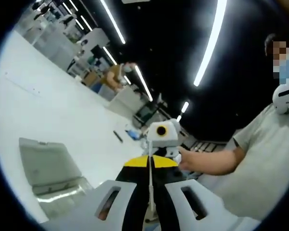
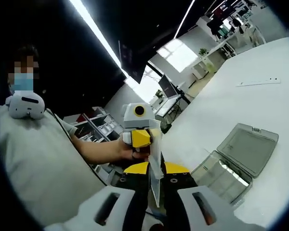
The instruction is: Insert the divider into the dual guide fixture by aligning both edges with the guide slots and pushing it downward to the bottom, including one-sided entry, uneven engagement, binding, and posture correction.
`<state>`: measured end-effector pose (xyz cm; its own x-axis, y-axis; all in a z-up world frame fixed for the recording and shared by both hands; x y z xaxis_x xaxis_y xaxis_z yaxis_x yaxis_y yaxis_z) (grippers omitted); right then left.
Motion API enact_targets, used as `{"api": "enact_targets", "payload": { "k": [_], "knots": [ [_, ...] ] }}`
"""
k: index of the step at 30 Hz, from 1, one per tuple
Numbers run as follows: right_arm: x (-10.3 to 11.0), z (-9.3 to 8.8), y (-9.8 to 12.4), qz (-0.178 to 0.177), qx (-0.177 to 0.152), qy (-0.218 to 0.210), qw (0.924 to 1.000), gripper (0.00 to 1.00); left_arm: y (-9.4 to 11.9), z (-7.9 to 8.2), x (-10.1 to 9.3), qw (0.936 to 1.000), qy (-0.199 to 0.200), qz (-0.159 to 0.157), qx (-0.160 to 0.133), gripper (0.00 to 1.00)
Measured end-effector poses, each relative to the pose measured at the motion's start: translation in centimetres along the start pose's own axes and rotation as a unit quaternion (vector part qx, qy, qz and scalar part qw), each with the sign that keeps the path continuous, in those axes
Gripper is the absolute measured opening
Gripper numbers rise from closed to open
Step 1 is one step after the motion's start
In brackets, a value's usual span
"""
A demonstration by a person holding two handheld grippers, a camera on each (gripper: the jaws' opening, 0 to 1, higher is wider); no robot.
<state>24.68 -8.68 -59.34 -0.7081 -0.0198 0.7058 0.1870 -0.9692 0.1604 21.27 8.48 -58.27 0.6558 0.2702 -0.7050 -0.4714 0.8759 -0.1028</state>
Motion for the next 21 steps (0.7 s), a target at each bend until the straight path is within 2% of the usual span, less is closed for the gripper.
{"api": "enact_targets", "payload": {
  "k": [21],
  "knots": [
    [0.08,-0.21,0.09,0.024,-0.022,-0.030,0.9990,0.03,0.10,-0.29,0.22,0.9997,0.017,-0.013,-0.012,0.00]
  ]
}}
Point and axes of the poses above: the point that each gripper's makers call its tool centre point, and the gripper's own axes: y roughly backward along the fingers, x roughly to its left, z roughly out of its top, the point moved 9 cm from there along y, roughly backward along the fingers, and after that the axes turned 2 degrees about -z, right-handed, at the moved point
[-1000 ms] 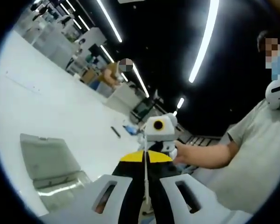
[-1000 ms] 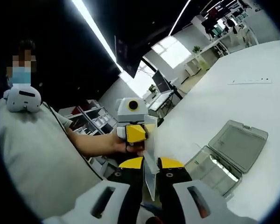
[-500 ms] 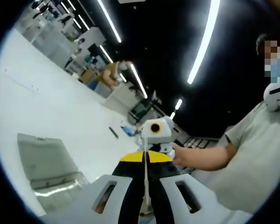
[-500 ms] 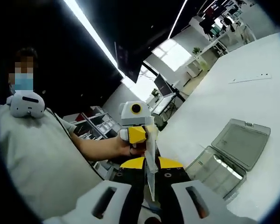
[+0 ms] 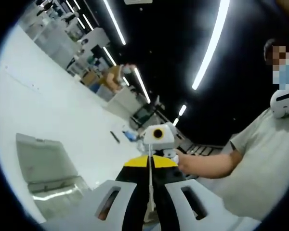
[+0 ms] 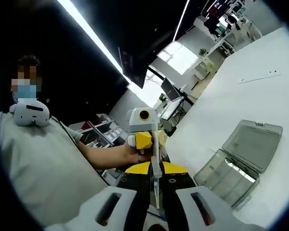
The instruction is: Insert the divider into the dual guide fixture by aligning both edges with the guide slots and pushing it downward to the bottom, including one-sided entry, uneven engagement, binding, and posture correction.
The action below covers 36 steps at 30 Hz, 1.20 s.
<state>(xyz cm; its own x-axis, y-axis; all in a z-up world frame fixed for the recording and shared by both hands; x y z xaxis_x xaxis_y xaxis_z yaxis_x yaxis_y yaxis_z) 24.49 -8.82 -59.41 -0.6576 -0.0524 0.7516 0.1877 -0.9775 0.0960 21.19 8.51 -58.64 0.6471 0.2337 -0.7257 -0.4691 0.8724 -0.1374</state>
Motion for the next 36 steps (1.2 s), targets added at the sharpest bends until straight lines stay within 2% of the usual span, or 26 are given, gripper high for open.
{"api": "enact_targets", "payload": {
  "k": [19,26,34,36],
  "knots": [
    [0.2,0.0,-0.7,0.000,0.010,0.002,0.9999,0.00,0.8,-0.1,0.3,0.9999,0.010,-0.003,-0.005,0.00],
    [0.3,0.0,-0.9,-0.021,0.019,0.006,0.9996,0.00,1.0,-0.2,0.5,0.9999,0.014,0.009,0.000,0.00],
    [0.2,0.1,-1.2,-0.062,0.036,0.008,0.9974,0.00,1.2,-0.3,0.9,0.9991,-0.010,0.041,0.002,0.02],
    [0.1,0.1,-1.3,-0.068,0.040,-0.005,0.9969,0.00,1.3,-0.3,0.9,0.9988,-0.015,0.046,0.002,0.03]
  ]
}}
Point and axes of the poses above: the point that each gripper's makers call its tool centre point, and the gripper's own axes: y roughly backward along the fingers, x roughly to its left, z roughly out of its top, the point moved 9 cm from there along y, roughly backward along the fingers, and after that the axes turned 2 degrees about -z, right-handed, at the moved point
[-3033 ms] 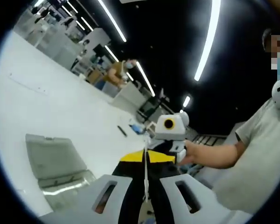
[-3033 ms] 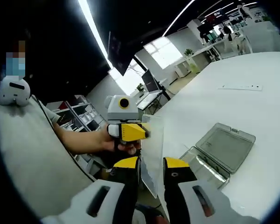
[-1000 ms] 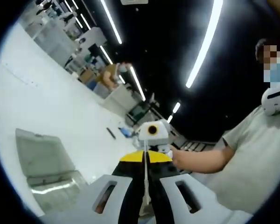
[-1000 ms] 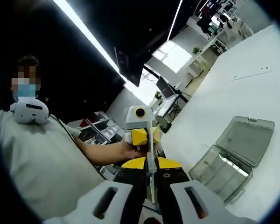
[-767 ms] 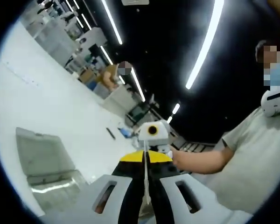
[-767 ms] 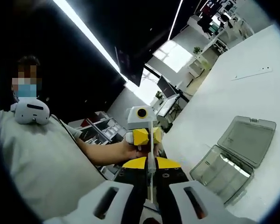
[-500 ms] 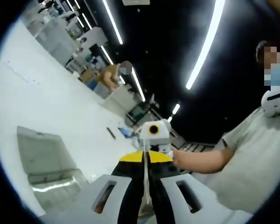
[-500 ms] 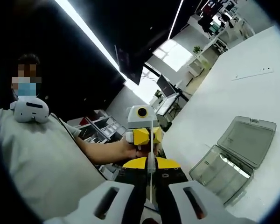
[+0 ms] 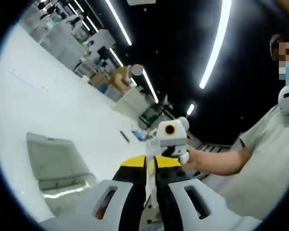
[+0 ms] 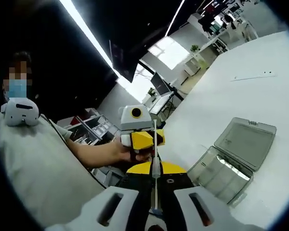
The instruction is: Insert the divider into the dual guide fixture by aligning both edges with the guide slots and pushing it downward to the bottom, including one-sided entry, uneven engagement, binding, and posture correction.
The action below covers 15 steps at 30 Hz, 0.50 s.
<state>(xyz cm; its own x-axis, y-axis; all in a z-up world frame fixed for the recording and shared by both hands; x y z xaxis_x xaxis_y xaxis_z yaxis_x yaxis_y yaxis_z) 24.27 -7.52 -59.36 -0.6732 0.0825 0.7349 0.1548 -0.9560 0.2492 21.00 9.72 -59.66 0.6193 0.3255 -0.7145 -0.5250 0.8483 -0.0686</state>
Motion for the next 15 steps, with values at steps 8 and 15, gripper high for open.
{"api": "enact_targets", "payload": {
  "k": [8,15],
  "knots": [
    [0.0,-0.2,-0.4,-0.034,0.016,-0.009,0.9993,0.00,0.8,0.1,0.4,0.9988,-0.029,0.040,-0.002,0.04],
    [-0.5,-0.2,-0.3,-0.084,0.020,-0.023,0.9960,0.00,1.8,0.1,0.9,0.9946,-0.061,0.084,0.010,0.03]
  ]
}}
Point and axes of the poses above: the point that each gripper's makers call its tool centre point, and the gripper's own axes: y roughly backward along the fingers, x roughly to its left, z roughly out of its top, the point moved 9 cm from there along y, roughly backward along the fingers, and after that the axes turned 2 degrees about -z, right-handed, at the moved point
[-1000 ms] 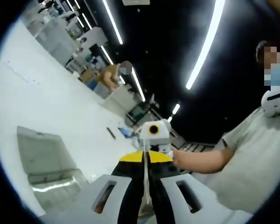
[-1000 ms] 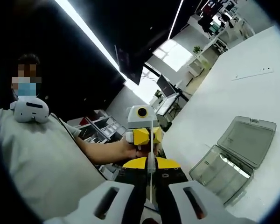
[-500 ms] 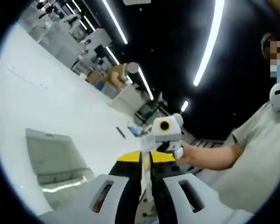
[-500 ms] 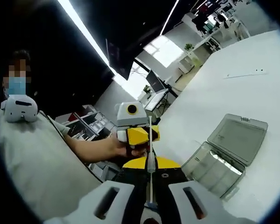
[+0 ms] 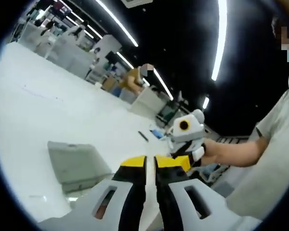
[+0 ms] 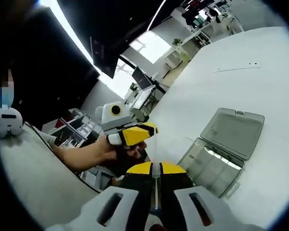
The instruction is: Insert the divider into the dual guide fixture by aligning both edges with the guide slots and pushing it downward to the bottom, including one-sided entry, uneven engagement, binding, and posture correction.
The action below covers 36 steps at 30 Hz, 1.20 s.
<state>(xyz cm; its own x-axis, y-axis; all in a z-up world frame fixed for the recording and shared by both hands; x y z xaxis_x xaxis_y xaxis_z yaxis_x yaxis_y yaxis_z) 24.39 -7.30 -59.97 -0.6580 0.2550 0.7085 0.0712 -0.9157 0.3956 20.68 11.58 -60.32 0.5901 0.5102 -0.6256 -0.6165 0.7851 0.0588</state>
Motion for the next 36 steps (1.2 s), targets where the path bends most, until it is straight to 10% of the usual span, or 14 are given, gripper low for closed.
{"api": "enact_targets", "payload": {
  "k": [14,36],
  "knots": [
    [0.3,0.1,-0.6,-0.065,0.014,-0.029,0.9973,0.00,2.0,-0.8,0.1,0.9921,-0.088,0.075,0.049,0.04],
    [-2.3,0.5,0.1,-0.220,0.063,-0.075,0.9706,0.00,-0.2,-2.2,0.5,0.9716,-0.163,0.145,0.092,0.02]
  ]
}}
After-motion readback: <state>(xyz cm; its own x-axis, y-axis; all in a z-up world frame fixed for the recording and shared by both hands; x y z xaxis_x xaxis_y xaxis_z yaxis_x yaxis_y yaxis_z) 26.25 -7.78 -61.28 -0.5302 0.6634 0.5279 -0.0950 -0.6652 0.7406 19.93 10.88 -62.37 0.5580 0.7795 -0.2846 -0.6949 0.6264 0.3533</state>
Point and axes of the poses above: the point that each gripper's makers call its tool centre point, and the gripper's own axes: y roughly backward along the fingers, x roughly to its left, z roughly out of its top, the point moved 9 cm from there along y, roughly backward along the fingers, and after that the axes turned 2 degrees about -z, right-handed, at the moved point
